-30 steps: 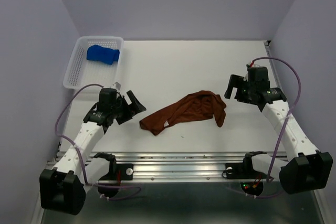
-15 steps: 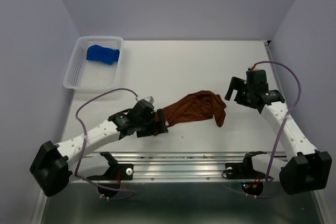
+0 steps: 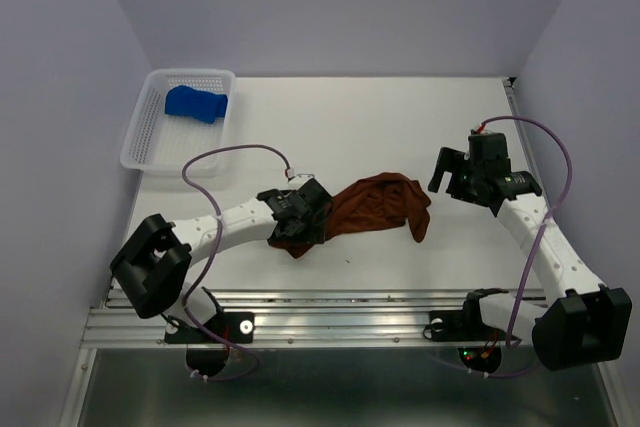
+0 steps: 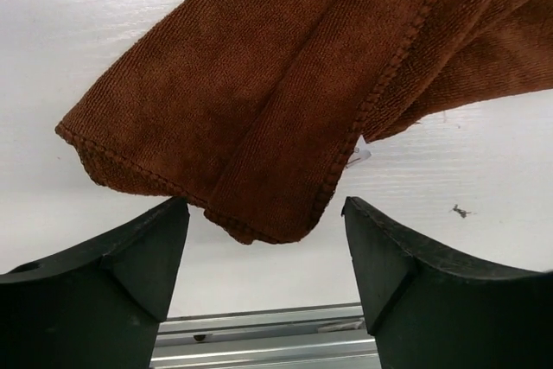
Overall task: Roll the towels
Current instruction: Flatten the towel
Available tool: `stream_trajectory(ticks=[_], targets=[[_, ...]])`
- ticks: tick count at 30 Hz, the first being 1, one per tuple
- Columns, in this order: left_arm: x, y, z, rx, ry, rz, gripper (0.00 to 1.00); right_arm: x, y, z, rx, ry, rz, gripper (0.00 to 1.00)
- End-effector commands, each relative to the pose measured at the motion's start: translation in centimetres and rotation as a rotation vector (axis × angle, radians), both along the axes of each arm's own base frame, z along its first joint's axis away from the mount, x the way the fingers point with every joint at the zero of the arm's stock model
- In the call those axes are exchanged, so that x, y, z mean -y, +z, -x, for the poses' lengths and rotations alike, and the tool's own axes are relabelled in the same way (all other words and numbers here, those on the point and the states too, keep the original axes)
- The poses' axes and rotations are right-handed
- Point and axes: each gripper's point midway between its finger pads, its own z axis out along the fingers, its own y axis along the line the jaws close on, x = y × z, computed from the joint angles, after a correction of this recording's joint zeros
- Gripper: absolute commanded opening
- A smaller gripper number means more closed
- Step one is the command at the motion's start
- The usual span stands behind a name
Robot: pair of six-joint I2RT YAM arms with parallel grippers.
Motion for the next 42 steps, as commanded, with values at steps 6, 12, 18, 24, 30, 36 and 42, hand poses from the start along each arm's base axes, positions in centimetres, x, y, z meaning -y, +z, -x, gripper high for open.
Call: stream_trajectory(ticks=[6, 12, 18, 24, 30, 36, 42], targets=[[0.2, 0.2, -1.2, 0.029, -0.035, -0.046, 0.35, -0.1, 0.1, -0.9, 0.016, 0.016, 0.012, 1.0], [-0.7, 1.9, -1.6, 0.066, 0.02, -0.029, 0.0, -3.2, -0.6, -0.7, -0.003, 0.184, -0.091, 1.0], [-3.9, 3.7, -3.0, 0.109, 0.151, -0.02, 0.0, -4.5, -2.1, -0.6, -0.053, 0.229, -0.119, 1.0], [-6.8, 7.3, -5.3, 0.201, 0.266, 0.057, 0.0, -7.6, -3.2, 0.9, -0.087, 0.296, -0.073, 1.0], [-9.2, 7.3, -5.9, 0.206, 0.305, 0.019, 0.0, -9.3, -6.3, 4.0, -0.184, 0.254, 0.043, 1.0], [-12.1, 6.7, -7.1, 0.2, 0.391, -0.025, 0.0, -9.8, -8.4, 5.5, -0.229, 0.248, 0.061, 1.0], [-12.8, 7.3, -8.6, 0.218, 0.387, -0.007, 0.0, -10.2, -9.6, 5.6, -0.259, 0.318, 0.198, 1.0]])
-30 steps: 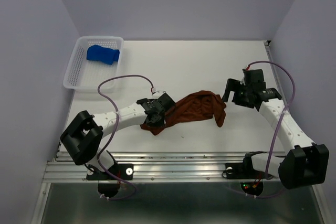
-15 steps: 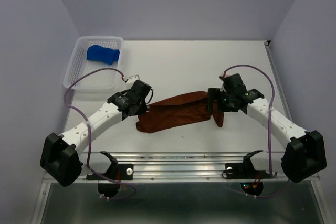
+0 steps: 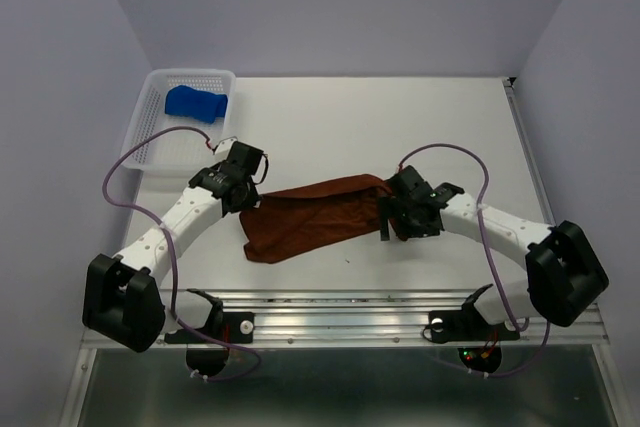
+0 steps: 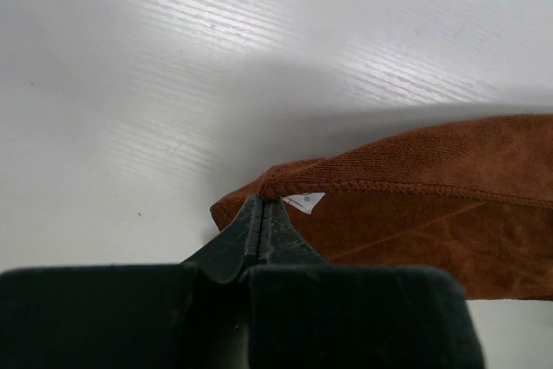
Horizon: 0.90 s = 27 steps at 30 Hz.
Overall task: Roll the towels
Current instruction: Flatten the towel
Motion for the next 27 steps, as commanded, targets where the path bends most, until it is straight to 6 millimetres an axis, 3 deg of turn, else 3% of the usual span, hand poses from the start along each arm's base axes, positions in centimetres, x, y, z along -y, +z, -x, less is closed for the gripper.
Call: stream_trajectory(ticks=[1, 5, 11, 12, 19, 27], targets=[[0.0, 1.6, -1.3, 0.045, -0.039, -0.011, 0.0, -0.1, -0.1, -1.3, 0.033, 0.023, 0.085, 1.0], [-0.7, 1.4, -0.9, 0.038, -0.02, -0.04, 0.0, -1.4, -0.5, -2.4, 0.045, 0.096, 0.122, 0.97], [-0.9, 1.4, -1.1, 0.037, -0.005, -0.049, 0.0, -0.8, -1.8, -3.1, 0.029, 0.096, 0.219, 0.82], [-1.0, 1.4, -1.1, 0.033, -0.001, -0.052, 0.0, -0.9, -1.9, -3.0, 0.031, 0.096, 0.224, 0.73], [-1.2, 1.1, -1.3, 0.029, 0.02, -0.052, 0.0, -0.7, -2.9, -2.0, -0.005, 0.047, 0.206, 0.4], [-1.6, 1.1, -1.4, 0.03, 0.036, -0.041, 0.0, -0.3, -3.7, -2.1, -0.005, 0.002, 0.228, 0.35]])
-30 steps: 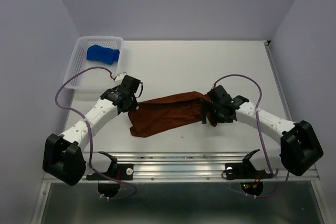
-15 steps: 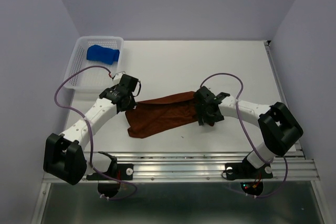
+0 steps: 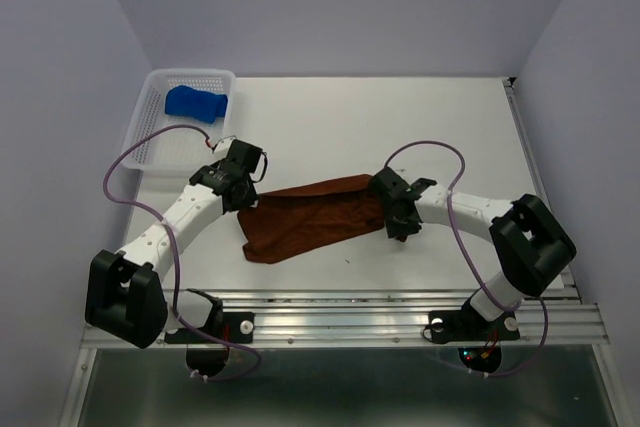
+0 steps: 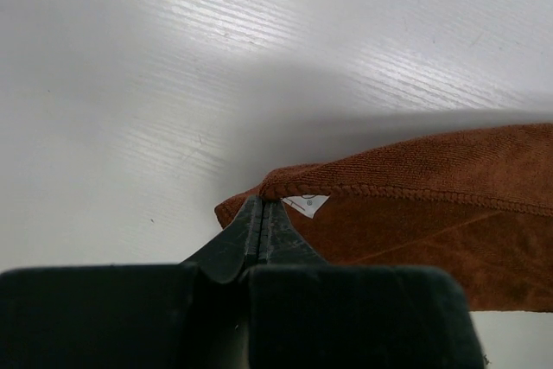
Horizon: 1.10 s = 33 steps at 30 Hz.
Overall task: Roll the towels
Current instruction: Flatten the towel
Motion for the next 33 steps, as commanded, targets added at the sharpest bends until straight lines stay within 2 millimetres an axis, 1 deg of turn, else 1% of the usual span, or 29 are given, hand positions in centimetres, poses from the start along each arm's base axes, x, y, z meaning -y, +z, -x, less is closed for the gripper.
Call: stream_trajectory(ticks=[1, 2, 3, 5, 6, 7, 8, 9, 10, 11, 13, 14, 16, 17, 18, 19, 20, 21, 22, 23, 24, 26, 27, 28, 29, 30, 31, 32, 33], targets=[[-0.5, 1.6, -1.0, 0.048, 0.03, -0.006, 0.0, -0.1, -0.6, -0.6, 0.017, -0.03, 0.018, 0.28], [-0.5, 1.6, -0.9, 0.051, 0.031, -0.004, 0.0, 0.0, -0.7, -0.8, 0.021, -0.033, 0.03, 0.21], [-0.5, 1.8, -1.0, 0.058, 0.036, -0.001, 0.0, 0.1, -0.7, -0.9, 0.029, -0.045, 0.036, 0.01], [-0.6, 2.6, -1.1, 0.08, 0.042, 0.005, 0.0, 0.4, 0.5, -1.6, 0.076, -0.063, 0.041, 0.01], [-0.8, 3.0, -1.1, 0.092, 0.049, 0.006, 0.0, 0.7, 1.6, -2.1, 0.119, -0.074, 0.05, 0.01], [-0.8, 3.6, -1.2, 0.109, 0.052, 0.011, 0.0, 0.7, 3.2, -3.0, 0.171, -0.086, 0.041, 0.01], [-0.8, 4.5, -1.3, 0.137, 0.054, 0.019, 0.0, 0.6, 5.7, -3.6, 0.243, -0.097, 0.007, 0.01], [-0.9, 5.7, -1.6, 0.17, 0.065, 0.027, 0.0, 1.0, 8.0, -4.7, 0.315, -0.119, -0.001, 0.01], [-0.9, 7.5, -1.9, 0.217, 0.068, 0.045, 0.0, 1.2, 10.7, -5.1, 0.391, -0.135, -0.042, 0.01], [-0.9, 8.3, -2.0, 0.24, 0.074, 0.053, 0.0, 1.5, 12.5, -5.5, 0.447, -0.149, -0.049, 0.01], [-1.2, 10.4, -2.0, 0.297, 0.09, 0.073, 0.0, 2.3, 16.0, -6.1, 0.539, -0.17, -0.073, 0.01], [-1.1, 12.2, -2.2, 0.338, 0.097, 0.091, 0.0, 3.4, 18.5, -6.0, 0.616, -0.199, -0.073, 0.01], [-1.8, 14.4, -2.1, 0.39, 0.129, 0.095, 0.0, 4.9, 21.4, -6.1, 0.688, -0.225, -0.058, 0.01], [-2.1, 16.6, -1.8, 0.439, 0.139, 0.113, 0.0, 5.5, 23.6, -6.0, 0.734, -0.25, -0.063, 0.01], [-2.3, 17.9, -1.6, 0.469, 0.142, 0.121, 0.0, 6.6, 25.9, -5.6, 0.795, -0.27, -0.059, 0.01], [-2.5, 19.5, -1.1, 0.51, 0.146, 0.138, 0.0, 7.3, 27.2, -5.2, 0.825, -0.283, -0.06, 0.01], [-2.6, 21.8, -0.9, 0.564, 0.142, 0.161, 0.0, 7.8, 28.7, -5.0, 0.861, -0.296, -0.072, 0.01], [-2.8, 23.5, -0.1, 0.61, 0.134, 0.186, 0.0, 8.7, 31.4, -4.2, 0.922, -0.304, -0.095, 0.01], [-3.0, 24.8, 0.4, 0.643, 0.133, 0.202, 0.0, 9.2, 32.8, -3.8, 0.952, -0.314, -0.108, 0.01], [-3.2, 26.7, 1.0, 0.69, 0.133, 0.223, 0.0, 9.7, 34.1, -3.2, 0.98, -0.32, -0.126, 0.01], [-3.5, 27.8, 1.7, 0.722, 0.129, 0.237, 0.0, 10.8, 36.6, -2.0, 1.037, -0.338, -0.168, 0.01], [-4.1, 30.5, 3.7, 0.803, 0.12, 0.281, 0.0, 12.1, 38.5, -0.5, 1.076, -0.348, -0.196, 0.01], [-4.3, 31.4, 4.4, 0.829, 0.11, 0.292, 0.0, 12.7, 39.3, 0.3, 1.095, -0.355, -0.216, 0.01], [-4.7, 32.1, 5.7, 0.857, 0.107, 0.309, 0.0, 13.3, 40.6, 1.2, 1.122, -0.359, -0.246, 0.01], [-4.8, 32.6, 6.4, 0.872, 0.098, 0.325, 0.0, 14.3, 41.3, 2.7, 1.139, -0.359, -0.271, 0.01], [-4.1, 33.3, 7.1, 0.886, 0.051, 0.36, 0.0, 14.4, 41.7, 3.4, 1.146, -0.346, -0.303, 0.01], [-4.0, 34.0, 8.0, 0.915, 0.027, 0.386, 0.0, 14.7, 42.3, 4.1, 1.16, -0.335, -0.336, 0.01], [-3.6, 34.2, 8.3, 0.921, -0.002, 0.405, 0.0, 15.1, 42.8, 5.1, 1.179, -0.323, -0.368, 0.01], [-2.5, 34.3, 8.8, 0.919, -0.064, 0.439, 0.0, 14.7, 43.1, 5.5, 1.18, -0.289, -0.403, 0.01]])
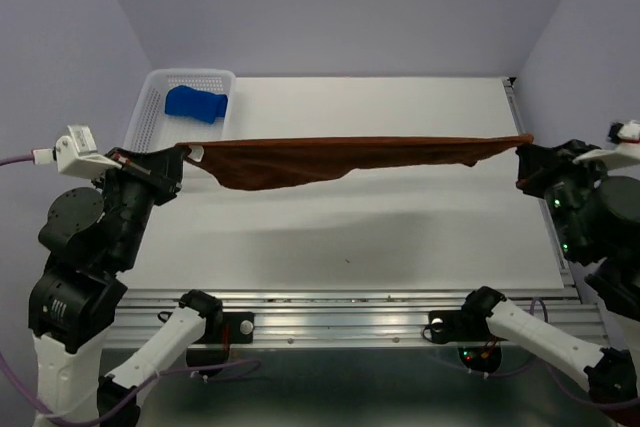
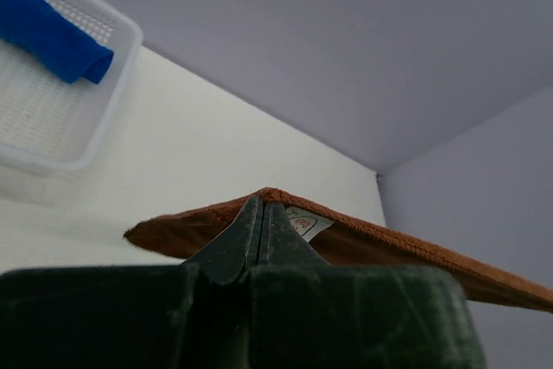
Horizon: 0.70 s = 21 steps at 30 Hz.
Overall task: Roll the towels
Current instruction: Flatten the towel
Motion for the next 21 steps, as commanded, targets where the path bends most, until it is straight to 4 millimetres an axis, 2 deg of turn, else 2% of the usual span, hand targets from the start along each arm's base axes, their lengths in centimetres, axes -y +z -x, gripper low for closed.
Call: stream_trajectory(ticks=[1, 3, 5, 7, 9, 10, 11, 12, 13, 16, 17, 19, 20, 21], targets=[[1.4, 1.6, 1.7, 0.066, -0.12, 0.007, 0.0, 1.8, 1.3, 3.0, 0.043, 0.039, -0.001, 0.01], [2.8, 1.3, 1.8, 0.067, -0.197, 0.011, 0.0, 1.7, 1.3, 3.4, 0.048, 0.068, -0.012, 0.01], [3.4, 0.9, 1.3, 0.056, -0.213, 0.02, 0.0, 1.7, 0.7, 3.3, 0.032, 0.059, -0.006, 0.01], [3.3, 0.3, 0.7, 0.038, -0.19, 0.027, 0.0, 1.8, 0.2, 2.7, 0.013, 0.023, 0.0, 0.01], [3.1, -1.2, -0.9, -0.014, -0.142, 0.024, 0.0, 2.7, -0.4, 2.0, -0.01, -0.067, 0.007, 0.01], [2.9, -1.8, -1.6, -0.034, -0.115, 0.026, 0.0, 2.5, -0.9, 1.2, -0.034, -0.095, 0.026, 0.01], [3.2, -3.7, -3.1, -0.09, -0.091, 0.01, 0.0, 2.7, -1.3, 0.7, -0.049, -0.134, 0.034, 0.01], [2.9, -4.6, -4.2, -0.119, -0.053, 0.001, 0.0, 3.2, -2.1, 0.2, -0.068, -0.201, 0.051, 0.01], [3.3, -6.3, -6.0, -0.174, -0.028, -0.017, 0.0, 2.8, -3.1, -1.1, -0.107, -0.241, 0.096, 0.01], [2.8, -9.6, -9.7, -0.261, 0.072, -0.075, 0.0, 2.2, -5.0, -3.0, -0.167, -0.324, 0.162, 0.01], [3.3, -12.3, -11.7, -0.338, 0.086, -0.119, 0.0, 1.3, -6.1, -4.4, -0.205, -0.342, 0.206, 0.01], [3.0, -14.6, -14.3, -0.393, 0.108, -0.139, 0.0, 0.6, -7.5, -5.9, -0.242, -0.362, 0.244, 0.01], [3.4, -17.3, -16.3, -0.466, 0.105, -0.174, 0.0, 1.1, -9.2, -8.0, -0.281, -0.407, 0.262, 0.01], [3.5, -18.4, -17.4, -0.49, 0.104, -0.183, 0.0, 1.9, -10.4, -9.4, -0.313, -0.417, 0.271, 0.01]])
